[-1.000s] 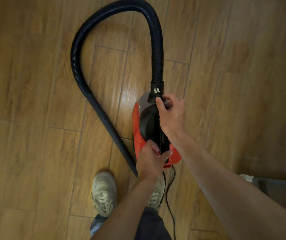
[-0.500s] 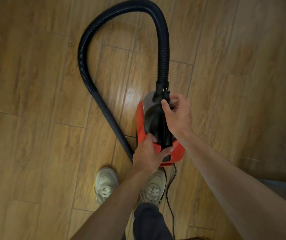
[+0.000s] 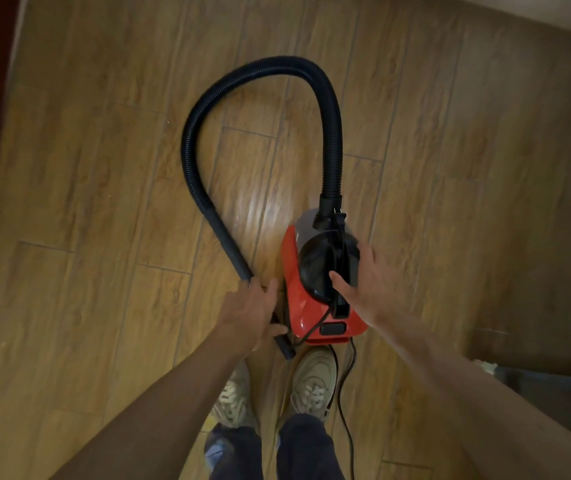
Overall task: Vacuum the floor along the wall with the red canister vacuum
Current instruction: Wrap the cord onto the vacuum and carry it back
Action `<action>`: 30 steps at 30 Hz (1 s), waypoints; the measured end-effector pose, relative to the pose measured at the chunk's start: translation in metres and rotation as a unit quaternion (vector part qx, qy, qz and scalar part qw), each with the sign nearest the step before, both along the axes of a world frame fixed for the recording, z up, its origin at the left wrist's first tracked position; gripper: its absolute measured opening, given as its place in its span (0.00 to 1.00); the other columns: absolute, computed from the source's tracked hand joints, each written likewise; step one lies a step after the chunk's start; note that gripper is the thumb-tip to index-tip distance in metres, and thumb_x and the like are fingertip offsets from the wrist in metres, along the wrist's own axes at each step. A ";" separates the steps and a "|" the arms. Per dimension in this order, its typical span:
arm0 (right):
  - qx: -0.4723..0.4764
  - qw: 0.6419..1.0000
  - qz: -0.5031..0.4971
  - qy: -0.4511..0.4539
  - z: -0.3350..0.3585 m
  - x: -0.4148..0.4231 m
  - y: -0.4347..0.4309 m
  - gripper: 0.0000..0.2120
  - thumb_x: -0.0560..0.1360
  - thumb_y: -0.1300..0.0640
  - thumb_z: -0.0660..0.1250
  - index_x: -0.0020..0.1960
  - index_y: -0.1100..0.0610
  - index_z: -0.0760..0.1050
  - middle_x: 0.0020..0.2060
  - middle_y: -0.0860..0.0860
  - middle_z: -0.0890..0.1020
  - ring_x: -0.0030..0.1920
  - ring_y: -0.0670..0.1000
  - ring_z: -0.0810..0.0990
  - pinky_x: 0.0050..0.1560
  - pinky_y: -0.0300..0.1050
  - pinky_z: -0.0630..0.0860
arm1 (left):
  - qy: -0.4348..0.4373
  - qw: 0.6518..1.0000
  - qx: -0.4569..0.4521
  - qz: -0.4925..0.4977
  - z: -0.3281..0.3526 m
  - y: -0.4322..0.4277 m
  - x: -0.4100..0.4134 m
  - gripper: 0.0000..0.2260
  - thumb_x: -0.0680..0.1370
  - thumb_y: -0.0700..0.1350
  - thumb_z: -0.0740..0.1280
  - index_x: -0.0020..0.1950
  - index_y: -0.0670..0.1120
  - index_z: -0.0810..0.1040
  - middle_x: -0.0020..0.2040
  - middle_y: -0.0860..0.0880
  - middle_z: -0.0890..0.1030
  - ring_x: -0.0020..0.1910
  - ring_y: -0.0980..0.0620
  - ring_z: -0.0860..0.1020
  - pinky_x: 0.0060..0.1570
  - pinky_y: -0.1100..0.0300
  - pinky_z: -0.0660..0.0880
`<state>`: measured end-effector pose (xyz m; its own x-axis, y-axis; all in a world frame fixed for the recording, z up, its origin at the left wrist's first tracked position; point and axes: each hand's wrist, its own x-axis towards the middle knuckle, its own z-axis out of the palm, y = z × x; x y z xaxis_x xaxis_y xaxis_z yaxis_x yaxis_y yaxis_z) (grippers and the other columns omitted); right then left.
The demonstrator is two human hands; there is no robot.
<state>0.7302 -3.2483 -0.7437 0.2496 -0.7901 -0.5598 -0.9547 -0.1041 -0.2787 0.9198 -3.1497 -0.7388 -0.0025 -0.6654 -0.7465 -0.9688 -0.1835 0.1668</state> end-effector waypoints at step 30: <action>0.012 0.898 -0.285 -0.334 -0.076 0.015 0.034 0.07 0.81 0.62 0.64 0.51 0.52 0.69 0.26 0.53 0.79 0.23 0.54 0.80 0.26 0.48 0.78 | -0.002 0.798 -0.038 0.601 -0.251 -0.012 0.039 0.24 0.78 0.47 0.68 0.67 0.36 0.64 0.63 0.33 0.75 0.62 0.33 0.75 0.60 0.41 0.74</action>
